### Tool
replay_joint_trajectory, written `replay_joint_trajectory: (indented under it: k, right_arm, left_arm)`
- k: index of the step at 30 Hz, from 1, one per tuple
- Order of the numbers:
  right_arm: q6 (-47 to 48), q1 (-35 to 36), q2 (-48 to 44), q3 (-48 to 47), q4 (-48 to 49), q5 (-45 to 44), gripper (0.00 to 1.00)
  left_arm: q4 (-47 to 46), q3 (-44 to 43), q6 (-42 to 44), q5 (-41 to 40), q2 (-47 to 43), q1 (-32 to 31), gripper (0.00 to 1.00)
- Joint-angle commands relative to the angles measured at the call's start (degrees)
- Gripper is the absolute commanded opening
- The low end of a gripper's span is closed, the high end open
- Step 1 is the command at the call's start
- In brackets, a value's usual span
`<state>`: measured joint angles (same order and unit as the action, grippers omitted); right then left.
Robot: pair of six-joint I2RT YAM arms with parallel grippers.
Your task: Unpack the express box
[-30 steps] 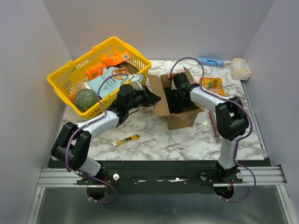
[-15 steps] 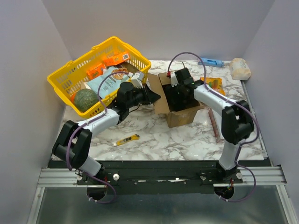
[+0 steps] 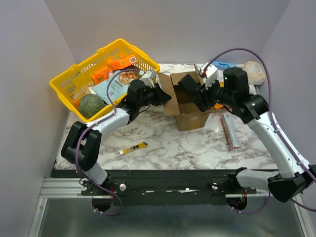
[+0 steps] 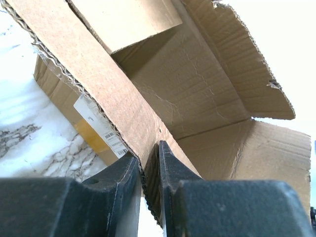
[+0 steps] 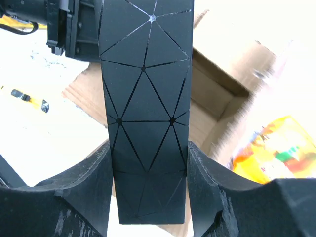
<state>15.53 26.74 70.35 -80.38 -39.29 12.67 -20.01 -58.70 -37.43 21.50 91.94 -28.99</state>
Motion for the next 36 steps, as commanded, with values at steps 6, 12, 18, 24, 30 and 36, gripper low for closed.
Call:
replay_joint_trajectory:
  k: [6,12,18,24,30,36]
  right_arm:
    - [-10.08,-22.75,-1.35,1.09,-2.72,-10.28,0.00]
    - [-4.91,-35.41,-0.13,18.11,2.27,-10.21,0.00]
    - [1.95,-40.36,3.65,27.72,13.51,-12.31,0.00]
    - [8.10,-40.98,7.17,31.16,19.15,-10.03,0.06]
    - [10.22,-40.98,8.49,32.65,19.78,-9.85,0.55]
    - [10.83,-40.98,7.88,28.71,7.96,-7.15,0.79]
  left_arm:
    - [8.32,-2.48,6.75,-0.23,1.58,0.25,0.26]
    - [9.02,-2.13,8.25,2.94,-1.06,0.17,0.28]
    - [9.29,0.68,9.57,3.46,-3.52,-0.10,0.36]
    - [10.25,2.27,11.85,4.69,-5.36,-0.36,0.39]
    - [10.96,3.06,12.73,5.22,-6.33,-0.54,0.39]
    - [11.13,1.49,14.05,8.29,-6.16,-0.71,0.50]
